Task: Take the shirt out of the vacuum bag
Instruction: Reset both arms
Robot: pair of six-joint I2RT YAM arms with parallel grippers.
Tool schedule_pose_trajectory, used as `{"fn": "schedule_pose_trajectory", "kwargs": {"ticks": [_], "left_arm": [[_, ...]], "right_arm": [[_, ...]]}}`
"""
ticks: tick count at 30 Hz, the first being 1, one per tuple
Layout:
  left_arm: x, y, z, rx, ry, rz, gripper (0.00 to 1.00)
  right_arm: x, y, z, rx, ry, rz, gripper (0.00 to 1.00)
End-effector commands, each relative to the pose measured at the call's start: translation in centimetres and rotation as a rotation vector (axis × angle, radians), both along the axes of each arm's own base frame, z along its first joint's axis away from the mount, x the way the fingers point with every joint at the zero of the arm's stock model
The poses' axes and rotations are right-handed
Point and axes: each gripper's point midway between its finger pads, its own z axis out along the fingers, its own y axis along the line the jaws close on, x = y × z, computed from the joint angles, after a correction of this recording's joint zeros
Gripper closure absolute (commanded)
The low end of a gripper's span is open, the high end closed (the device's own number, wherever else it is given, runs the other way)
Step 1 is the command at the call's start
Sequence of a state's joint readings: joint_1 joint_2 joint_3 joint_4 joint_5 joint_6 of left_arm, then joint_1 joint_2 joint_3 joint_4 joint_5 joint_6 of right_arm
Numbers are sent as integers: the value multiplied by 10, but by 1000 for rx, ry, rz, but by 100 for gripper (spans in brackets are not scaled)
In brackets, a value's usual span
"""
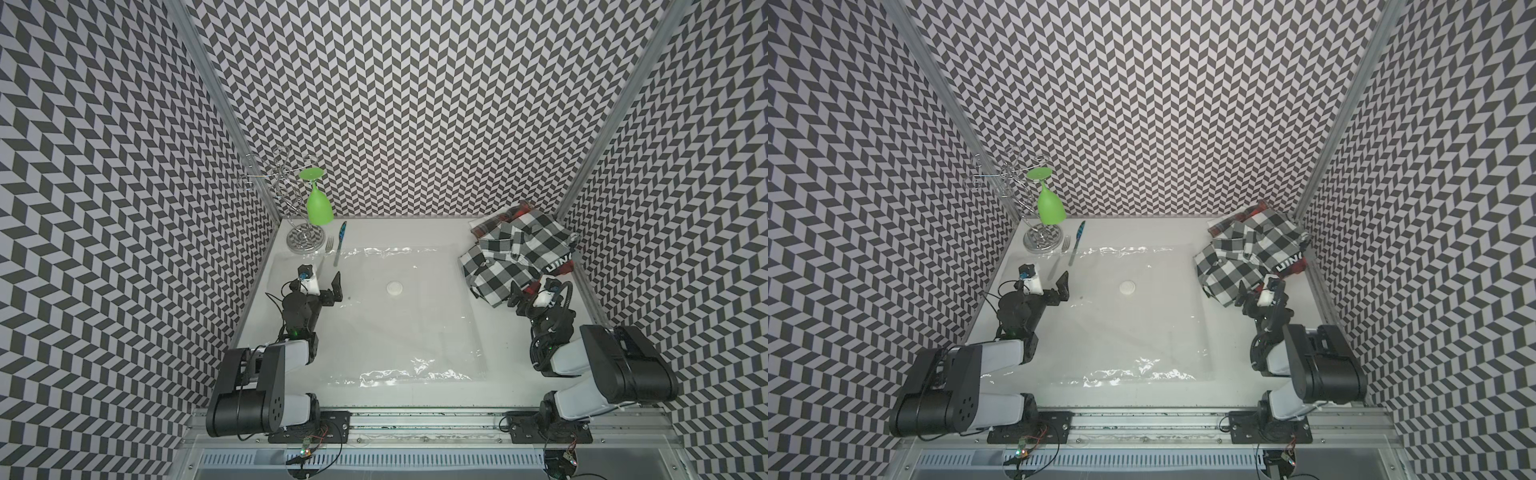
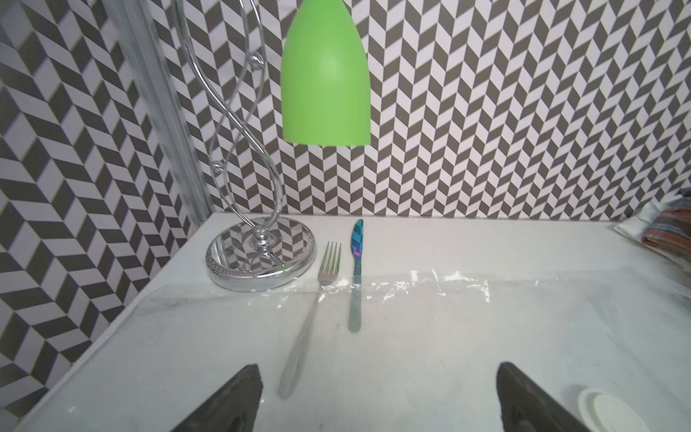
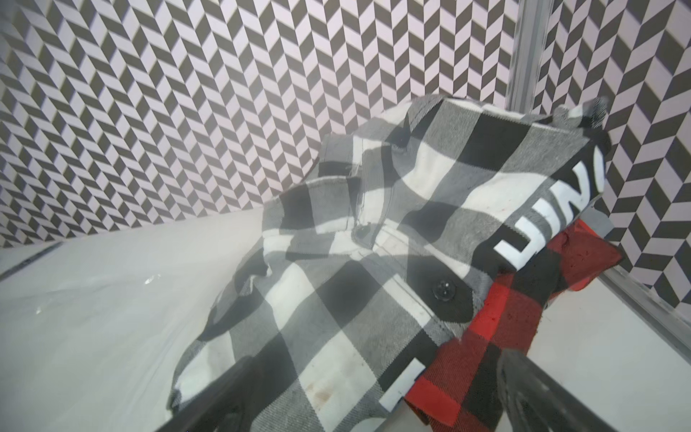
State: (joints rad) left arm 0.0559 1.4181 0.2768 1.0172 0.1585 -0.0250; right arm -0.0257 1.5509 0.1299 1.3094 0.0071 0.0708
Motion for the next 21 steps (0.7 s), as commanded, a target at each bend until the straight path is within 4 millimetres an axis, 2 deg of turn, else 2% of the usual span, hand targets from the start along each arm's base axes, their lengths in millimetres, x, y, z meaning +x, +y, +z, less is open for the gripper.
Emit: {"fn": "schedule_pose_trajectory", "kwargs": {"ticks": [1, 3, 21], "left_arm": [[11, -8, 7, 46, -111, -33, 1], [4, -4, -2, 39, -68, 0, 1], [7, -1, -1, 37, -72, 25, 1]], "right_arm": [[13, 0, 37, -29, -118, -6, 0], [20, 2, 30, -35, -71, -14, 0], [24, 1, 33, -45, -84, -31, 0]]}}
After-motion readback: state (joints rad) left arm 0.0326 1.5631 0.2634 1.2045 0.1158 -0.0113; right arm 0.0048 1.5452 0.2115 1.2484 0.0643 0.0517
